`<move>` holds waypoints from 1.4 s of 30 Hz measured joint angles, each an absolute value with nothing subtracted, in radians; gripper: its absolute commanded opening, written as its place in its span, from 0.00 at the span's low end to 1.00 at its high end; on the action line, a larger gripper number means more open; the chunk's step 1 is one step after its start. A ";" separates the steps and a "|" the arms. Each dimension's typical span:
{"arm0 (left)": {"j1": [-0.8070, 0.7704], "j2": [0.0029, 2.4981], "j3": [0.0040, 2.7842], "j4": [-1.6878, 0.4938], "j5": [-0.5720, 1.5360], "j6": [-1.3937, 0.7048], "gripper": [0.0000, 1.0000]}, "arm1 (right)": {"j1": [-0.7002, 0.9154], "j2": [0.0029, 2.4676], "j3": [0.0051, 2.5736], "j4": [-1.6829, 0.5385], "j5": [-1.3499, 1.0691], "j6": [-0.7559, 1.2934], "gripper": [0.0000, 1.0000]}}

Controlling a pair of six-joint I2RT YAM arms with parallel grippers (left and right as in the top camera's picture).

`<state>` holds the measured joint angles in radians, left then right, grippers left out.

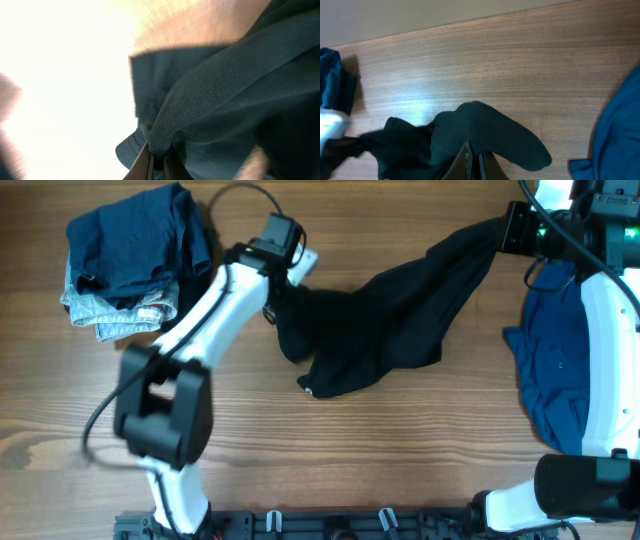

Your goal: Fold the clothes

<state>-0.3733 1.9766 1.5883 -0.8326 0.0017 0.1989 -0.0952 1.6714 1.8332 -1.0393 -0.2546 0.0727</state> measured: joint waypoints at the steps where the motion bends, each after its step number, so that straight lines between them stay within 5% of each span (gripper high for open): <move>1: -0.364 1.906 1.595 -0.833 -0.004 0.167 0.04 | -0.095 1.669 1.834 -1.042 -0.254 0.073 0.04; 14: -0.300 1.159 1.617 -0.844 -0.025 0.039 0.04 | -0.115 1.297 1.834 -1.127 -0.192 0.043 0.04; 25: -0.300 0.870 1.617 -0.986 -0.056 -0.022 0.04 | -0.171 0.934 1.835 -1.187 -0.130 0.044 0.04; 33: -0.300 0.936 1.621 -1.031 -0.058 -0.025 0.04 | -0.171 0.975 1.838 -1.159 -0.122 0.039 0.04; 42: -0.300 1.401 1.623 -0.902 -0.105 -0.029 0.04 | -0.172 1.435 1.840 -1.014 -0.201 -0.047 0.04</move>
